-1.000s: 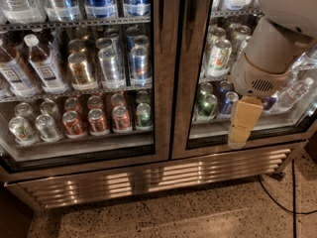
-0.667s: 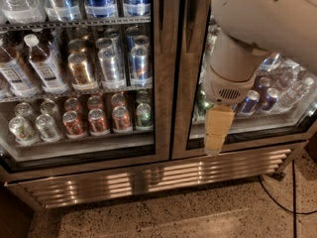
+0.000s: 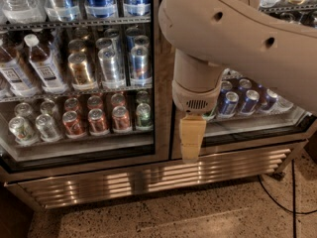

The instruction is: Open right fridge door

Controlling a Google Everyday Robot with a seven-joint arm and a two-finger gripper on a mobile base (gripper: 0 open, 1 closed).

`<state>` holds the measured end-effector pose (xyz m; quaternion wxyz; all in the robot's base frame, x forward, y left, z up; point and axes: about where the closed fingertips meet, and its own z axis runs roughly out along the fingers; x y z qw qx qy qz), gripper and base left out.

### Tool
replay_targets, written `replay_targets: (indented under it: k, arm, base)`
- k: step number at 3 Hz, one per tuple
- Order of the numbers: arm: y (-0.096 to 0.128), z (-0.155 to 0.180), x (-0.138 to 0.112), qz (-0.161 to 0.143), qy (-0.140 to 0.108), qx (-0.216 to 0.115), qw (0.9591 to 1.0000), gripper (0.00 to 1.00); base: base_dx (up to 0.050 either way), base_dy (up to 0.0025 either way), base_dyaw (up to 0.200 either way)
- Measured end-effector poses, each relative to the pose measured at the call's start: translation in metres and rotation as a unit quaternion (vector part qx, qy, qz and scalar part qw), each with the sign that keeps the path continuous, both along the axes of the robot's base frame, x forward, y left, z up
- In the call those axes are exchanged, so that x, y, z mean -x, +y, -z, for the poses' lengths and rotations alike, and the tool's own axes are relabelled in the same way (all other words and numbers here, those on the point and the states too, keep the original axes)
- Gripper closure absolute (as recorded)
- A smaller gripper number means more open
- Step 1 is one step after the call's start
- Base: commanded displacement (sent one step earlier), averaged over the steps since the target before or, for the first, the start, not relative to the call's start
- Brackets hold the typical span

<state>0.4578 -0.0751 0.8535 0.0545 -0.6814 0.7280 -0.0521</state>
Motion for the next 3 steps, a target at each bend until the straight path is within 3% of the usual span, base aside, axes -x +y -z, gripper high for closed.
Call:
replay_targets:
  k: [1,2,3]
  arm:
    - [-0.001,-0.001,0.001,-0.007,0.003,-0.021,0.9997,0.00]
    - [-0.021,0.008,-0.021,0.000,0.003,-0.110,0.9940,0.00]
    - [-0.032,0.014,-0.027,-0.023,0.022,-0.220,0.9749,0.00]
  base:
    - [0.000,0.00000,0.000]
    - [0.000,0.00000,0.000]
    - [0.000,0.00000,0.000]
